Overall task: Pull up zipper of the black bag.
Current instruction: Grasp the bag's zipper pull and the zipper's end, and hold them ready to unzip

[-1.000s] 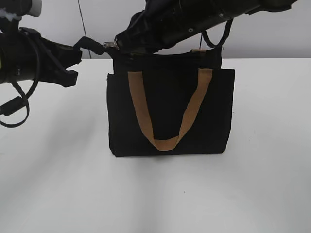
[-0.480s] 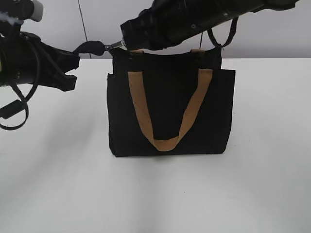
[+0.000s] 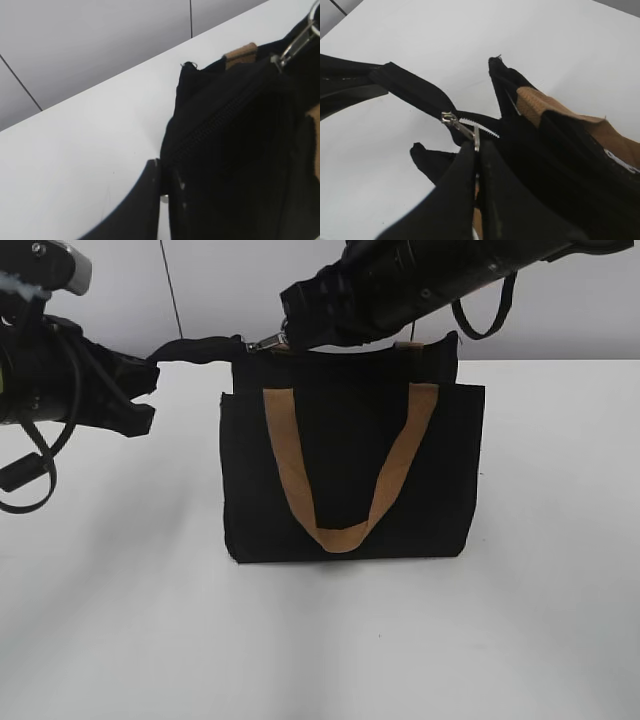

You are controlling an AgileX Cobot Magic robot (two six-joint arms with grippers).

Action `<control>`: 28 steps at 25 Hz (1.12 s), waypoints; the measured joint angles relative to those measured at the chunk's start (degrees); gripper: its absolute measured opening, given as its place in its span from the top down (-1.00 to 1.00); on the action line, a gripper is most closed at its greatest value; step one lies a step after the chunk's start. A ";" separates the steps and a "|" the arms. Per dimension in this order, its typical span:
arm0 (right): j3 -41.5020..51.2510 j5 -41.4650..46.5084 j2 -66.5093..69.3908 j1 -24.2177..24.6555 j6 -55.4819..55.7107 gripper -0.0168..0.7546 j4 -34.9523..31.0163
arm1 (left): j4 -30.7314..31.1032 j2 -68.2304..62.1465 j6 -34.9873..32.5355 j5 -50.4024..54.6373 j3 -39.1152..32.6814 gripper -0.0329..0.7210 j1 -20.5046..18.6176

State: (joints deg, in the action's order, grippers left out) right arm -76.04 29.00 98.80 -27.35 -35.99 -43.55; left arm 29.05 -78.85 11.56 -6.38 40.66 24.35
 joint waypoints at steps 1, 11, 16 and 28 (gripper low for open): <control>0.00 0.21 0.00 0.00 0.00 0.96 0.59 | -0.04 0.00 0.00 0.41 0.00 0.91 0.00; 0.00 2.58 0.00 0.43 0.59 0.96 5.16 | -0.34 0.00 0.00 6.38 0.00 0.91 0.00; 0.00 5.29 0.00 3.24 0.81 0.96 5.88 | -0.80 0.00 0.00 6.72 0.06 0.91 0.06; 0.00 12.03 0.00 10.52 0.81 0.96 8.14 | -0.80 0.00 0.00 8.07 0.06 0.91 0.06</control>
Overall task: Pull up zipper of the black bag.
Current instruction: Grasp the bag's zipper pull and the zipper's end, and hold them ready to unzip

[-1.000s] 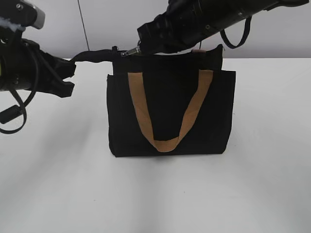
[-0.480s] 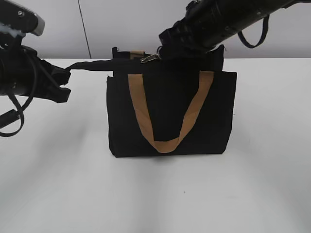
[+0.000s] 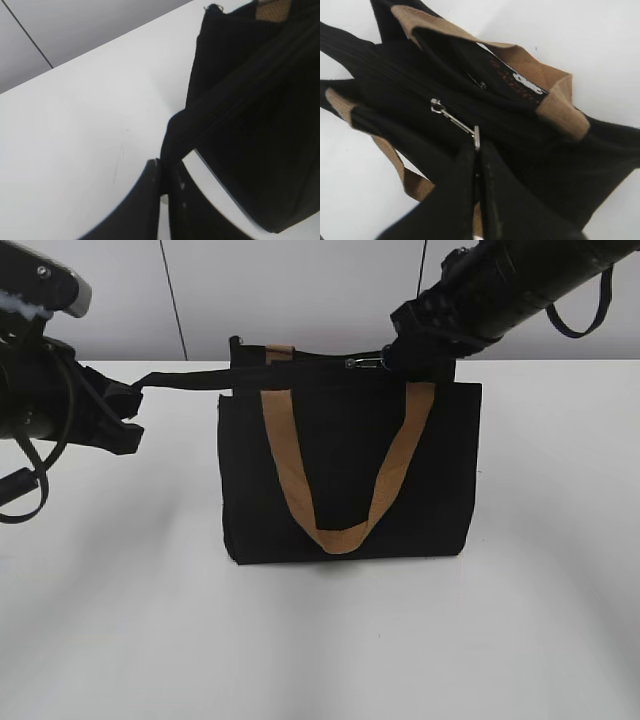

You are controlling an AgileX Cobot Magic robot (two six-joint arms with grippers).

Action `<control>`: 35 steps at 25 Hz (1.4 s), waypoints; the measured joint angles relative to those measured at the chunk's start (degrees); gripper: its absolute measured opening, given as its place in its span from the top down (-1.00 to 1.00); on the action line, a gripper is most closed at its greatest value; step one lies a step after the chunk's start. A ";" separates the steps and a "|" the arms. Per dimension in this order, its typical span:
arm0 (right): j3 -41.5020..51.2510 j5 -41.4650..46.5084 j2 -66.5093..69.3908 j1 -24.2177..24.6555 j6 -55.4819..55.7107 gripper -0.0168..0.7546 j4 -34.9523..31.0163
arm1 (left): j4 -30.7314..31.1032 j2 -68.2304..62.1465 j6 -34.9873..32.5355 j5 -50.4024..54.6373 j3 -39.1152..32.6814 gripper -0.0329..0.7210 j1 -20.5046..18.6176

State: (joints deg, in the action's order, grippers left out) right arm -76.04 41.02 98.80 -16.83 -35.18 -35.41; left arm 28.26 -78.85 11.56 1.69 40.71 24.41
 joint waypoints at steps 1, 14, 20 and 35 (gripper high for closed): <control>0.00 0.48 0.00 0.54 0.00 0.96 0.27 | 0.00 0.00 0.00 0.00 0.00 0.91 0.00; 0.00 3.97 -1.98 7.04 0.22 0.96 2.83 | -0.05 0.00 0.00 0.09 0.00 0.91 0.00; 0.00 5.36 -2.04 7.37 0.69 0.96 2.73 | -0.05 0.00 0.00 0.03 0.00 0.91 0.00; 0.00 10.00 -4.64 6.90 1.30 0.19 1.48 | -15.05 0.00 0.00 2.06 0.00 -0.15 -0.14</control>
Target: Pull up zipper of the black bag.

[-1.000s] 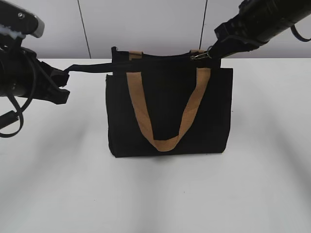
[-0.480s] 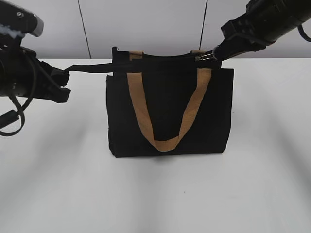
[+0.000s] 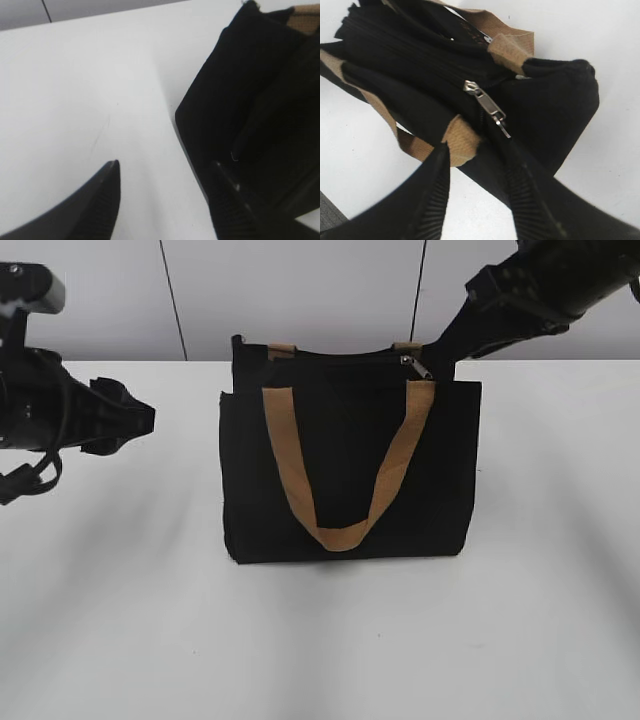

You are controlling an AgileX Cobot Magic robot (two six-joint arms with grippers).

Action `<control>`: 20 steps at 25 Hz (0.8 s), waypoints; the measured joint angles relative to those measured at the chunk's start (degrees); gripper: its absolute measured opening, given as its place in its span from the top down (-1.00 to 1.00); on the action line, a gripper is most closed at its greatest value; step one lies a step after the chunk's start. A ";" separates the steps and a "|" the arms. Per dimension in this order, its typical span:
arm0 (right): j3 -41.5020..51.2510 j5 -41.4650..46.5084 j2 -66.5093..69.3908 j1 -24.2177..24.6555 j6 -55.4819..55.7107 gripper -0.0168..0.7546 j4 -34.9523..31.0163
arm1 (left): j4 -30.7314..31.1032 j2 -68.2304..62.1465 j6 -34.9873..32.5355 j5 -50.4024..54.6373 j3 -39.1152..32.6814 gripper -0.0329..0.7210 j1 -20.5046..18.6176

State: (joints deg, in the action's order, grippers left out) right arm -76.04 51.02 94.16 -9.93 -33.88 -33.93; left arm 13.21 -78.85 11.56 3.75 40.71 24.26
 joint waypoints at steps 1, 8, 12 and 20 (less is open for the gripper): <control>0.00 0.22 -0.71 -0.48 0.00 0.17 0.25 | -1.96 0.00 0.00 0.85 0.00 -0.22 0.00; -0.06 2.80 -4.27 -4.91 5.06 0.16 7.63 | -10.93 2.64 0.00 13.33 0.00 -0.35 0.00; -0.06 2.91 -6.05 -5.11 7.98 0.15 10.08 | -11.37 7.15 0.00 17.99 0.00 -0.35 0.00; -0.06 4.60 -12.10 -5.11 8.46 0.15 10.19 | -11.37 16.34 -0.10 26.29 0.00 -0.35 0.00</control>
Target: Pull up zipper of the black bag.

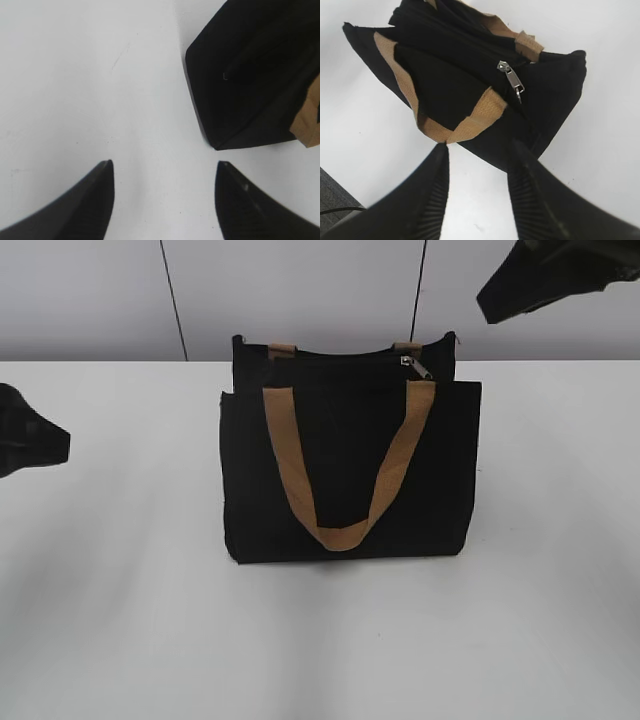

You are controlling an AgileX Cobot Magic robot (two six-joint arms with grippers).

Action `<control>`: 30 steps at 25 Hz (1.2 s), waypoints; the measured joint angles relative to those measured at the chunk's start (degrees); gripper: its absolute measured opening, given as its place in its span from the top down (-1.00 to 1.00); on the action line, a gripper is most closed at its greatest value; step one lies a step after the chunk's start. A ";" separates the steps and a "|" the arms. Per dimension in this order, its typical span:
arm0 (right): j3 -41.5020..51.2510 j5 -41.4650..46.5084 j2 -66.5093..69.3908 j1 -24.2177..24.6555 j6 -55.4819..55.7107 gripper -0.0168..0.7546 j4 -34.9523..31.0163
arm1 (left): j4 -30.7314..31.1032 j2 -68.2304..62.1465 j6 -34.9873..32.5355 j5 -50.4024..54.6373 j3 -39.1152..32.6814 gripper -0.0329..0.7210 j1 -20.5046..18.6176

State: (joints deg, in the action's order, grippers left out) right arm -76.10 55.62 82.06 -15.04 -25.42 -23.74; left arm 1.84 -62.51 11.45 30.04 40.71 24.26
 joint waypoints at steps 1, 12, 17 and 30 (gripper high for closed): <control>0.00 0.39 -0.99 0.00 0.00 0.15 0.00 | -0.06 0.99 0.00 0.84 0.00 -0.35 0.00; 17.79 -4.84 -18.29 0.00 0.28 0.15 -0.22 | -0.49 12.59 -0.53 8.95 0.00 -0.34 0.00; 26.77 -8.87 -29.35 0.00 0.28 0.15 -0.22 | -0.24 16.30 -0.89 11.52 -0.08 -0.34 0.00; 44.48 -11.06 -55.22 0.00 6.84 0.15 0.34 | 0.04 35.29 -2.98 15.94 -9.53 -0.34 0.00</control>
State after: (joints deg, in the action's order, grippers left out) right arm -31.62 44.56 26.84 -15.04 -18.59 -23.40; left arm 1.88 -27.21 8.47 45.98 31.19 24.26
